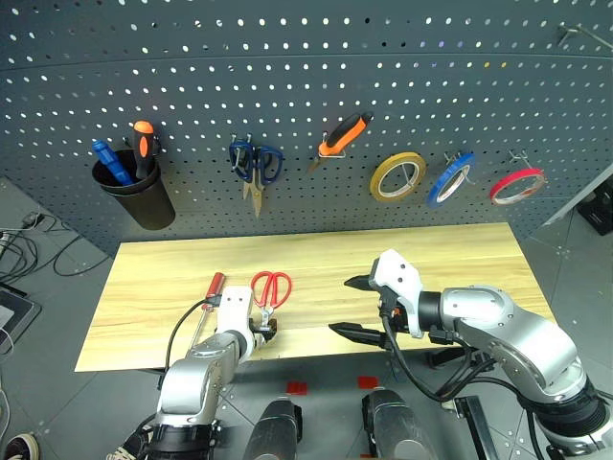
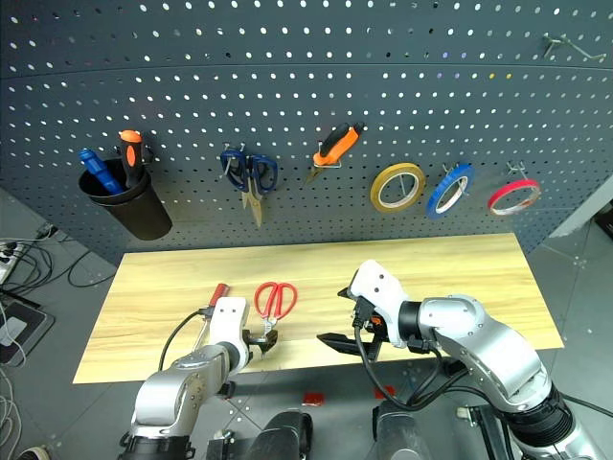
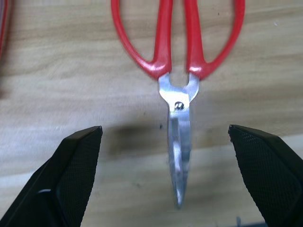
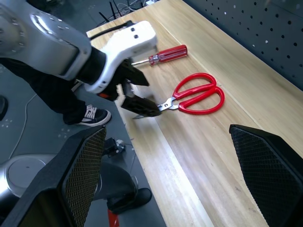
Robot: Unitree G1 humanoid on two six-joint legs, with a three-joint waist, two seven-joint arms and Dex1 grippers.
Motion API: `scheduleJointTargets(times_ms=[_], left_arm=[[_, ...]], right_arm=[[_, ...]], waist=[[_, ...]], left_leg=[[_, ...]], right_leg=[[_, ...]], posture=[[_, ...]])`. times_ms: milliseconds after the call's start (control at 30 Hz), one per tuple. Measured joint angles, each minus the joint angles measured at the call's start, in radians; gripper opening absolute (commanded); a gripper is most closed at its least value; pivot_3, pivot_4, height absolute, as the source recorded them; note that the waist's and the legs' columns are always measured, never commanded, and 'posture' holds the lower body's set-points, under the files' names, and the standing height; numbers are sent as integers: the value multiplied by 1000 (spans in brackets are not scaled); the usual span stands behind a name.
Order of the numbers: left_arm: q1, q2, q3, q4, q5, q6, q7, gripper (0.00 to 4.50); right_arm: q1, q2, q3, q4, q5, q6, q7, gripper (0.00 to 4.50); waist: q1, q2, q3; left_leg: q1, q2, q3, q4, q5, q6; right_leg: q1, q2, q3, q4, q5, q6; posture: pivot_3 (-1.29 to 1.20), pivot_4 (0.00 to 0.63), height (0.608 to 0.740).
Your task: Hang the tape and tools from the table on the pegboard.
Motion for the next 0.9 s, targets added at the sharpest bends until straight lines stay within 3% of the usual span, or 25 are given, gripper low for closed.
scheduleJointTargets(times_ms=[333,767,800,900], left_arm=[[-104,-7,5,172,24,-52,11,4500],[-147,20,7,299,50,-159,-29,518],[-147,30,1,304,54,-172,-43,294],[-131,64,-39,308,71,-229,-93,283]], right_arm=[[0,5,-27,0,42,34,-16,4449],[-1,-3,-27,-20,62,62,-33,4500],[-1,-6,-27,-20,61,62,-37,4500],[-3,-15,-27,-20,60,62,-42,4500]], waist=[[0,-3,2],[1,-3,2],[1,-3,2],[0,-3,2]], left_leg=[[0,0,0,0,0,0],[1,0,0,0,0,0],[1,0,0,0,0,0],[1,0,0,0,0,0]], right_leg=[[0,0,0,0,0,0],[1,0,0,0,0,0],[1,0,0,0,0,0],[0,-1,0,0,0,0]], posture=[[-112,253,740],[-126,253,740],[-126,253,740],[-135,249,740]])
